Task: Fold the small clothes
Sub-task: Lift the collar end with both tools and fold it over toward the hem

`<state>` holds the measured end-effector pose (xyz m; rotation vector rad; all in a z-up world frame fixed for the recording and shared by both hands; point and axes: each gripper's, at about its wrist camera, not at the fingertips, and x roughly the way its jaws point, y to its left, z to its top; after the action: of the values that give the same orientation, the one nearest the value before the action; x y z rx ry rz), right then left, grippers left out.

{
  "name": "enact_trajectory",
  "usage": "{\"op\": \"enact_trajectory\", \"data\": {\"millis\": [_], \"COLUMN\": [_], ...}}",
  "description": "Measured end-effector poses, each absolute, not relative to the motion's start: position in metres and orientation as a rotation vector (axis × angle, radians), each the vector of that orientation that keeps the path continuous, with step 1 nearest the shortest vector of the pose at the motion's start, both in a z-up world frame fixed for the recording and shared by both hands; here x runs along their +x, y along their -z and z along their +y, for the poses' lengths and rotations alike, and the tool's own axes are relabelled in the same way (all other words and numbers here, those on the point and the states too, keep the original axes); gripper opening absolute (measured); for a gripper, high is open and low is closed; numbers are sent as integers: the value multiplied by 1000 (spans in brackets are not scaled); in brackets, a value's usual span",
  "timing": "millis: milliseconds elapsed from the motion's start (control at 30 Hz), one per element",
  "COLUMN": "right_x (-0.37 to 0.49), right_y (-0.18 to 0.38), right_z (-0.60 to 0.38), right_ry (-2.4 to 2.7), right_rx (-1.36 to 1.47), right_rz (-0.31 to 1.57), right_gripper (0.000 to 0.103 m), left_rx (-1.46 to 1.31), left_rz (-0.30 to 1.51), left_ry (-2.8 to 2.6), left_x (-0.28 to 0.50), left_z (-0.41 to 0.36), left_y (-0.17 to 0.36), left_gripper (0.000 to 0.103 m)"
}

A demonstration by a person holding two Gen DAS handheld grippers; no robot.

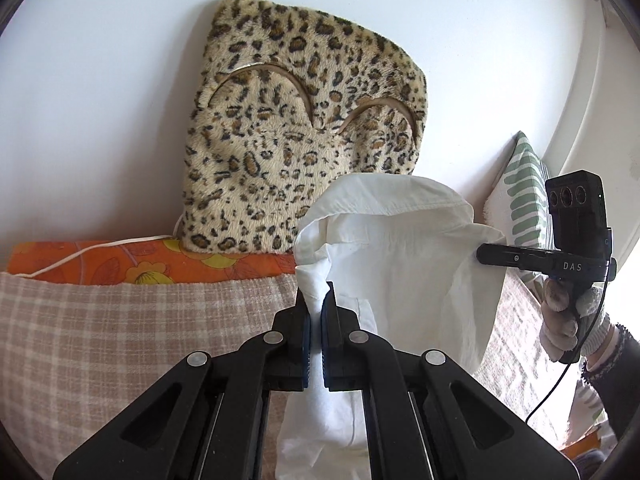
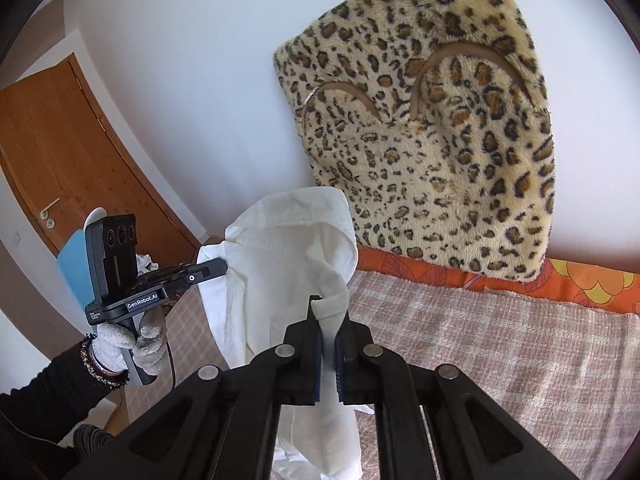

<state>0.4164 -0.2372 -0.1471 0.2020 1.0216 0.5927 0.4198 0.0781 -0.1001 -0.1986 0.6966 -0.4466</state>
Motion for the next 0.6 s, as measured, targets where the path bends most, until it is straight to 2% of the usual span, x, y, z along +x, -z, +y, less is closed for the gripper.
{"op": "enact_trajectory", "data": {"millis": [333,600], "right_x": [320,236], "right_y": [112,123], "right_z": [-219,-203], "right_ry": [-595,-569], "right_rx": [88,10], "right_rz": [994,1009], "right_gripper": [2,2], "left_rx": [-58,-10], "left_rz": [652,707], "left_ry": [470,464], "left_x": [318,261], "left_z": [74,76], "left_y": [87,110], "left_gripper": [3,3]}}
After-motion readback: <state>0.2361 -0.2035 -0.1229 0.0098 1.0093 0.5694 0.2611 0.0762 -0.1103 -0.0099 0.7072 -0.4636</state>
